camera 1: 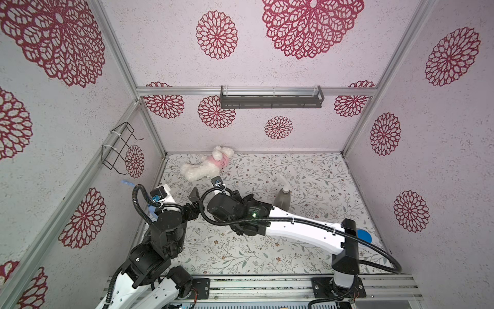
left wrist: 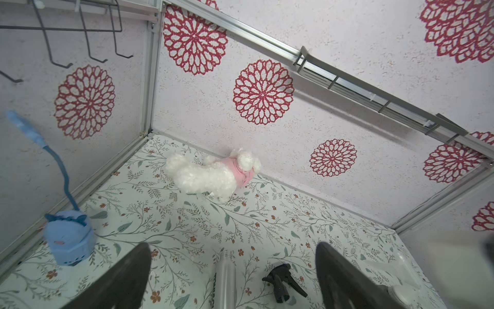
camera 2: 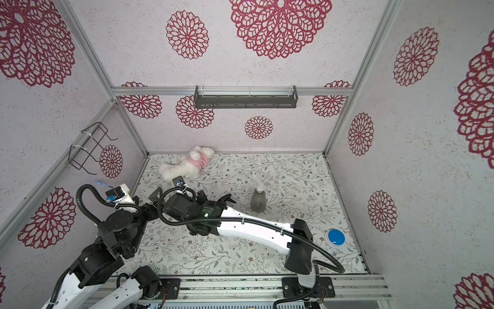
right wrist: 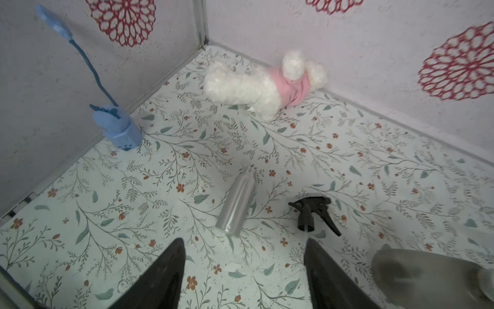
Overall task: Attach spray nozzles to spray bottles
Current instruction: Pick up the spray bottle from the center of the board.
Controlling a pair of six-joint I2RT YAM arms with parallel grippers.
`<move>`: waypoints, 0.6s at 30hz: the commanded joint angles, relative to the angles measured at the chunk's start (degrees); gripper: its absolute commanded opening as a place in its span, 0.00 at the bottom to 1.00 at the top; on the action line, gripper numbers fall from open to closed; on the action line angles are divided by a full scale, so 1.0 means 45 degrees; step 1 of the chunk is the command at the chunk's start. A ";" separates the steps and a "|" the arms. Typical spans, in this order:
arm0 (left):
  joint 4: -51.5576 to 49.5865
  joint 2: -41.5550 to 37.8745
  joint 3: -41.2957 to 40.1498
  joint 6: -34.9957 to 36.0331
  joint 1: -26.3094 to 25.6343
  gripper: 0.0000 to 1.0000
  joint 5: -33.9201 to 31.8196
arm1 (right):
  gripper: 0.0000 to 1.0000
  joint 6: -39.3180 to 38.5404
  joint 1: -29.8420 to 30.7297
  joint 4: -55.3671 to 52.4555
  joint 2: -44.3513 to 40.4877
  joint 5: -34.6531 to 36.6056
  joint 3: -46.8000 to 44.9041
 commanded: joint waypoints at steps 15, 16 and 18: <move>-0.0613 -0.0442 -0.0748 -0.0867 0.0129 0.97 0.0175 | 0.81 0.1679 -0.3796 -0.1899 0.5817 -0.6179 0.4457; -0.0523 -0.0345 -0.0792 -0.0924 0.0129 0.97 0.0291 | 0.81 0.1626 -0.3812 -0.2196 0.6145 -0.6188 0.5006; -0.0484 -0.0169 -0.0834 -0.1032 0.0129 0.97 0.0422 | 0.81 0.1512 -0.3759 -0.2748 0.6760 -0.6358 0.6017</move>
